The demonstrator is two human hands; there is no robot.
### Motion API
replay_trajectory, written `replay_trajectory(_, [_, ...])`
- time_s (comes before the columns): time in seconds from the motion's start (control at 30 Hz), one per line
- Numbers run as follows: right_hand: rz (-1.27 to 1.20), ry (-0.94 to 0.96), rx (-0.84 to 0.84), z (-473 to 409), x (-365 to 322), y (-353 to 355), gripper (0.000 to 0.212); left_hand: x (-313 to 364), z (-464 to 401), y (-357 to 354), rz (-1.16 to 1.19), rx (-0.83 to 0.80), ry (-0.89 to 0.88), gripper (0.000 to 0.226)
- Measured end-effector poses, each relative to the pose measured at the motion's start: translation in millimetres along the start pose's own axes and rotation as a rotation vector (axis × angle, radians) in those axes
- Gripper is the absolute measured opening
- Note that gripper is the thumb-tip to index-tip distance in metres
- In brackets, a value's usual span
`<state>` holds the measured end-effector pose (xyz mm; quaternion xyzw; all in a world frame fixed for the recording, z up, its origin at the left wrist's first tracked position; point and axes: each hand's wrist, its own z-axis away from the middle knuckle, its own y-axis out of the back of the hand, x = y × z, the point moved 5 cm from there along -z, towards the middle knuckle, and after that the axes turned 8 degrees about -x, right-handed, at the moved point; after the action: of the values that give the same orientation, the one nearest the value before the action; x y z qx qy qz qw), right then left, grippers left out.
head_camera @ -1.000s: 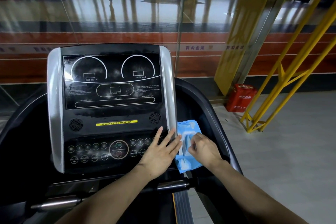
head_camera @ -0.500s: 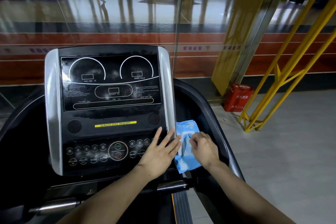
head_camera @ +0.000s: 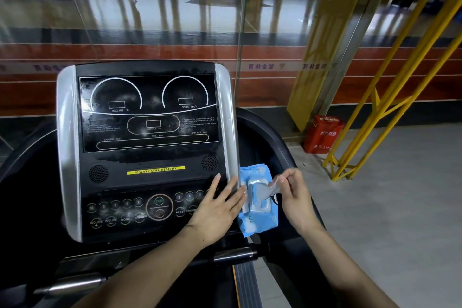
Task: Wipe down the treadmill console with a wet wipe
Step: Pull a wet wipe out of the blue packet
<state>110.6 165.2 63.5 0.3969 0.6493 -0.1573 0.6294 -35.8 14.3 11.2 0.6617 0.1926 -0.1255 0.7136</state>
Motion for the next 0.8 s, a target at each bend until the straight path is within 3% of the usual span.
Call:
replay_trajectory(0.2, [-0.015, 0.039, 0.019, -8.6, -31.1, 13.4, 0.01, 0.2, -0.1, -0.3, -0.004, -0.01, -0.006, 0.072])
replay_trajectory(0.33, [0.305, -0.026, -0.242, -10.4, 1.0, -3.9, 0.008, 1.8, 1.1, -0.4, 0.007, 0.002, 0.0, 0.074])
replay_trajectory(0.43, [0.789, -0.062, -0.404, -4.3, 29.2, -19.9, 0.031, 1.4, 1.2, -1.0, 0.01, 0.009, 0.004, 0.075])
replay_trajectory(0.5, [0.967, -0.065, -0.456, -3.1, 39.9, -27.7, 0.046, 1.5, 0.9, -1.6, 0.009, 0.008, -0.003, 0.075])
replay_trajectory(0.57, [1.056, -0.052, -0.437, -7.3, 44.3, -31.1, 0.044, 1.1, 1.0, -0.6, 0.011, 0.006, -0.012, 0.074])
replay_trajectory(0.7, [1.099, 0.054, -0.263, -21.8, 41.9, -31.4, 0.015, 0.1, 1.2, 1.7, 0.026, 0.018, -0.009, 0.074])
replay_trajectory(0.8, [1.099, 0.027, -0.211, -32.9, 41.9, -33.3, 0.018, 1.1, 1.5, 1.6, 0.023, 0.011, -0.009, 0.075])
